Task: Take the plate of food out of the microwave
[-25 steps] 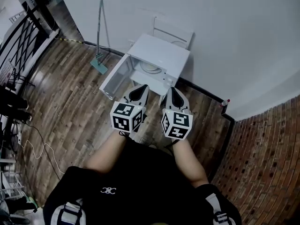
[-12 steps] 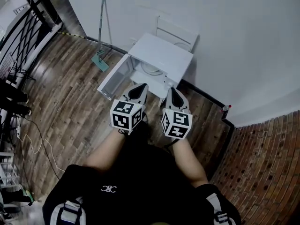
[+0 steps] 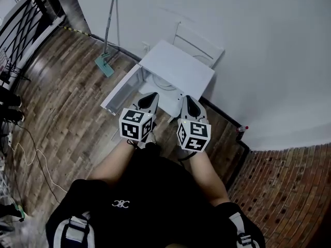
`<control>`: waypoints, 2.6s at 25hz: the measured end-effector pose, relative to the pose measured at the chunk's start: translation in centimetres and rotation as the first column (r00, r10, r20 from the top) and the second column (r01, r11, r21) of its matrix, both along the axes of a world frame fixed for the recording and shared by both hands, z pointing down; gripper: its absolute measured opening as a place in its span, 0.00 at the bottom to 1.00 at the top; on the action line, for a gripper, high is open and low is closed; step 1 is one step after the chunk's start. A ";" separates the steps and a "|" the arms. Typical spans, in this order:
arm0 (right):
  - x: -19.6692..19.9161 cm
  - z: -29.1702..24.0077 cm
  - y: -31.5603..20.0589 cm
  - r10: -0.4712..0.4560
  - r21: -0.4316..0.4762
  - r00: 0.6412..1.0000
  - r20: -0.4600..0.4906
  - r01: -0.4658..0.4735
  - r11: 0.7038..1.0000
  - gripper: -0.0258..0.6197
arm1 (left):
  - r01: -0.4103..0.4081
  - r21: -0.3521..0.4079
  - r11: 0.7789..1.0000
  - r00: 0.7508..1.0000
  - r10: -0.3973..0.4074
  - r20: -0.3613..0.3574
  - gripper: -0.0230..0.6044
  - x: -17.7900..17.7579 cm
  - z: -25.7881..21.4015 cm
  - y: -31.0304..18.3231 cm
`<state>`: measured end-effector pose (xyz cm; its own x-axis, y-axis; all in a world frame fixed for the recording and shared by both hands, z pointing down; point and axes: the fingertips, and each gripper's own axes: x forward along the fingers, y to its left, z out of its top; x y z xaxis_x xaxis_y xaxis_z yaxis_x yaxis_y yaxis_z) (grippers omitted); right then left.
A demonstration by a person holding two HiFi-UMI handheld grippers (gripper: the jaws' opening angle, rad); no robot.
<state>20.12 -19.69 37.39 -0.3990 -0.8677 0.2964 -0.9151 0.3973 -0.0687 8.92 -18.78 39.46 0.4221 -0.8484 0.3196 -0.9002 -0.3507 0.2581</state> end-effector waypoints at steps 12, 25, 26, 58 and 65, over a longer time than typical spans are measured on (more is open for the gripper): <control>-7.1 4.8 -7.9 -0.159 -0.112 0.974 -0.159 0.143 0.983 0.06 | 0.073 -0.134 0.988 0.973 -0.100 -0.209 0.04 -5.6 7.1 -7.0; -10.6 10.2 -11.8 -0.301 -0.257 0.928 -0.221 0.243 0.936 0.06 | 0.206 -0.346 0.915 0.909 -0.310 -0.277 0.10 -9.7 18.1 -10.2; -10.6 10.5 -12.0 -0.318 -0.265 0.921 -0.227 0.256 0.930 0.06 | 0.211 -0.365 0.907 0.899 -0.326 -0.291 0.14 -9.7 19.3 -10.5; -5.1 20.9 -17.4 -0.507 -0.406 0.766 -0.395 0.349 0.845 0.06 | 0.330 -0.637 0.697 0.745 -0.606 -0.278 0.54 -3.2 47.8 -24.3; -3.5 22.0 -17.9 -0.494 -0.431 0.773 -0.397 0.318 0.844 0.06 | 0.347 -0.680 0.646 0.758 -0.620 -0.202 0.54 -3.2 49.7 -24.7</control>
